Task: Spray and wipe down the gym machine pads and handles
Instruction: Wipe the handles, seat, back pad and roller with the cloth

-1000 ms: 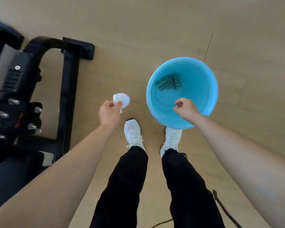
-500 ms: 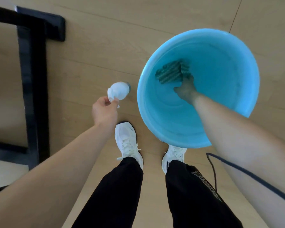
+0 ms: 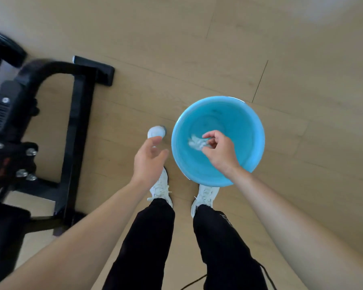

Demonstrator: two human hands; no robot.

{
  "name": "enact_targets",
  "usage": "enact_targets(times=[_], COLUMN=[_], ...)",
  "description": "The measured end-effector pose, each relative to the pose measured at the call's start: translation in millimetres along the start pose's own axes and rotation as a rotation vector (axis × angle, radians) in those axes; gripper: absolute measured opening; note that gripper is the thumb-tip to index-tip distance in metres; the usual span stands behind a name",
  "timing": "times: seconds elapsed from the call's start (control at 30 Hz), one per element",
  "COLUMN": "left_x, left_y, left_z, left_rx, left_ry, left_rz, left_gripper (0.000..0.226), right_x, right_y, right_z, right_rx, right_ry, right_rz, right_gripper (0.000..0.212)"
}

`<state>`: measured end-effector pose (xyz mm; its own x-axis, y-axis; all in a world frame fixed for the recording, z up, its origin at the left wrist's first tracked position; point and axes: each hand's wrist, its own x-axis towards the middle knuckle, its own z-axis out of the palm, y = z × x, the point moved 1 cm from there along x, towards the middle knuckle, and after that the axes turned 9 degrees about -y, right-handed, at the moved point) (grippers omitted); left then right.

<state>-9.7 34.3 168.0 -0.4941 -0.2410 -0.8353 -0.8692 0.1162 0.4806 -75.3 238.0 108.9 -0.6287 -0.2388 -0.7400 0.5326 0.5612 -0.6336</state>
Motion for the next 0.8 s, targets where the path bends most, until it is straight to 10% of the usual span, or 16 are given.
enact_targets(times=[0.23,0.53,0.8], left_x=[-128,-323,-463], left_y=[73,90,73], left_z=[-27,-90,-151], left_rx=[0.379,0.104,-0.151], left_ry=[-0.199,-0.014,-0.022], left_rz=[0.349,0.270,0.391], left_gripper=[0.048,0.014,0.052], right_x=[-152,-302,-404], right_y=[-128,-237,-318], right_z=[-26,-27,14], right_rx=[0.067,-0.032,-0.043], right_ry=[-0.215,-0.391,-0.581], right_rz=[-0.146,-0.308,-0.377], right_gripper=[0.033,0.015,0.015])
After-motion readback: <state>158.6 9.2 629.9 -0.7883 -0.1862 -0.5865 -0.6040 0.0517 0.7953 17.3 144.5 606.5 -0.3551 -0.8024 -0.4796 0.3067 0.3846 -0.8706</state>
